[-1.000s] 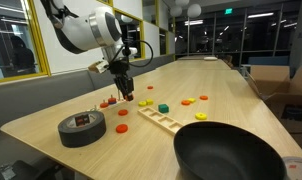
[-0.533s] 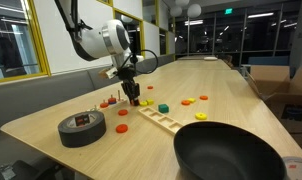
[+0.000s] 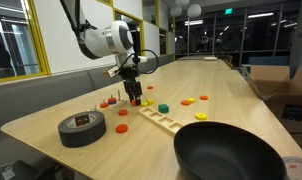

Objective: Remove two orange discs from the wooden rack and put them beside the yellow disc

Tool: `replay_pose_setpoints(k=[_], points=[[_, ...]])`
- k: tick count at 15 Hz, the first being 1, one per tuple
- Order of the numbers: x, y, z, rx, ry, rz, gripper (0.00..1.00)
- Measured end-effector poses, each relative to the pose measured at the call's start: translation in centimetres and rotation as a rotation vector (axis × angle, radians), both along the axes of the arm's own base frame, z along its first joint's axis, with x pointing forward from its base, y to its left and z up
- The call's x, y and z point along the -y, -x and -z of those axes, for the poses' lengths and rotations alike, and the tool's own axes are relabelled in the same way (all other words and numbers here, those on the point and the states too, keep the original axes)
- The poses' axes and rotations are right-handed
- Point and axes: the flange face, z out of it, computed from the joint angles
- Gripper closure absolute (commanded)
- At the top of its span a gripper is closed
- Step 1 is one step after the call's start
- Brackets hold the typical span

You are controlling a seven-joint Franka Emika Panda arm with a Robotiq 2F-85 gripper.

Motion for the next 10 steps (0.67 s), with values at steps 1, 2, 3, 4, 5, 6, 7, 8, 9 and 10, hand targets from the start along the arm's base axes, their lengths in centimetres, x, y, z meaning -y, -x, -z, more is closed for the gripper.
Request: replay_pose_setpoints(k=[1,2,3,4,5,6,7,8,9,10], points=[[0.1,-0.1,-0.1,-0.001,-0.005,0.008,0.00],[0.2,-0.2,-0.3,0.001,-0.013,0.018,0.00],[0.3,-0.4,-0.7,0.004,-0.018,0.023,0.00],[0.5,-0.5,-1.3,0.010,-0.021,0.024,0.00],[0.7,-0.6,-2.2,0.016,-0.021,0.018,0.00],[0.9,-0.7,-3.3,0.018,-0.018,0.002,0.00],[1.2,-0.6,-4.7,0.018,-0.013,-0.019,0.00],[1.5,-0.5,-6.2,0.017,-0.007,-0.042,0.00],[1.9,-0.4,-7.7,0.016,-0.001,-0.066,0.00],[2.3,-0.1,-9.5,0.013,0.006,-0.095,0.00]])
